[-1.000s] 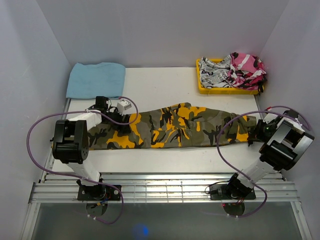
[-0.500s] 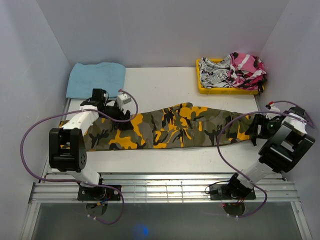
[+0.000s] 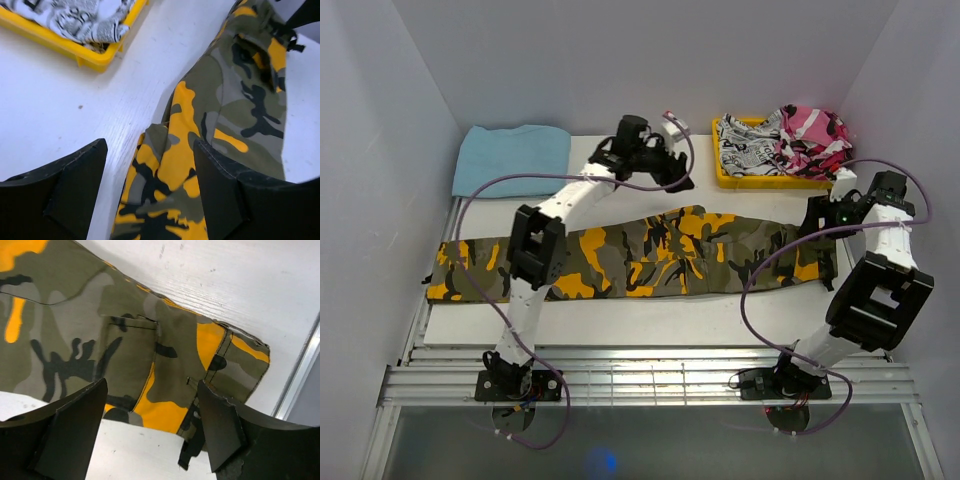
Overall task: Fold and stack the trousers
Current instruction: Fold the trousers
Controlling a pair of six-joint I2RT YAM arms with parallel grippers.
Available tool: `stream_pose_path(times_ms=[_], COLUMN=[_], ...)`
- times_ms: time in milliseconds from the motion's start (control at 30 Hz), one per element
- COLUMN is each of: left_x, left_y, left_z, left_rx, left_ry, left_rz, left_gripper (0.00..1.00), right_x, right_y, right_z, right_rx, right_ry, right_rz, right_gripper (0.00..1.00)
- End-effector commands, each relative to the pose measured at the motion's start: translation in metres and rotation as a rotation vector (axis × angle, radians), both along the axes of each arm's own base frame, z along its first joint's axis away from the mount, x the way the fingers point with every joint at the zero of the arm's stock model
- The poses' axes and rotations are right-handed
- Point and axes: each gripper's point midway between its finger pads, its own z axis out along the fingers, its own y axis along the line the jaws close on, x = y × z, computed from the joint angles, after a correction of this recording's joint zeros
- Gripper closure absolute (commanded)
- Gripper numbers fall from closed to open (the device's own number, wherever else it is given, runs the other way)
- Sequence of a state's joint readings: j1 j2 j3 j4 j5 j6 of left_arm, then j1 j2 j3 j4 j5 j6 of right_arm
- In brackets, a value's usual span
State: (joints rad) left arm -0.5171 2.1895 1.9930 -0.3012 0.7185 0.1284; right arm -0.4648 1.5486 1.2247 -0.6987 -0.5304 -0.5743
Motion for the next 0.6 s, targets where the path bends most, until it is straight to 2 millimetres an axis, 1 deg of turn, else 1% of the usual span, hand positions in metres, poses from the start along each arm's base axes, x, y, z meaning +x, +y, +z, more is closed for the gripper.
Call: stream_pose_path(times_ms=[0,33,67,133,200,300,433,500,533,567], left_x=[0.015,0.019,0.022,0.025,0.025,0.021,0.015,0.015,0.010,0.009], left_y=[-0.024,-0.028,-0.035,-0.038,-0.043,-0.047,-0.052,-0.052,-0.050,-0.053], left_z=[-0.051,-0.058,-0.070,-0.079,-0.090,-0.099,-0.104,-0.099,-0.106,-0.091], left_rx=[0.040,0.036,0.027,0.026,0.033,0.043,0.036,0.015,0.017,-0.018], left_ry=[0.096,0.097,0.111,0.118,0.118,0.107,0.118,0.100,0.111,0.077], left_rz=[0.067,0.070,0.070,0.078,0.078,0.071,0.051,0.041,0.034,0.015], left_gripper=[0.20,0.21,0.21,0.22,0.22,0.23,0.27,0.27,0.27,0.27], right_x=[0.008,0.006,0.006,0.009,0.006,0.004,0.004,0.003,0.002,0.002], right_y=[-0.016,-0.022,-0.025,-0.034,-0.037,-0.038,-0.047,-0.053,-0.059,-0.066], right_z=[-0.030,-0.039,-0.043,-0.047,-0.052,-0.054,-0.050,-0.047,-0.045,-0.045], right_rx=[-0.054,-0.080,-0.100,-0.140,-0.154,-0.162,-0.179,-0.196,-0.207,-0.231], right_ry=[0.032,0.053,0.056,0.049,0.068,0.069,0.061,0.056,0.054,0.058], right_rz=[-0.021,-0.028,-0.028,-0.037,-0.045,-0.056,-0.087,-0.109,-0.126,-0.146], right_gripper=[0.20,0.17,0.15,0.11,0.11,0.10,0.12,0.12,0.12,0.12])
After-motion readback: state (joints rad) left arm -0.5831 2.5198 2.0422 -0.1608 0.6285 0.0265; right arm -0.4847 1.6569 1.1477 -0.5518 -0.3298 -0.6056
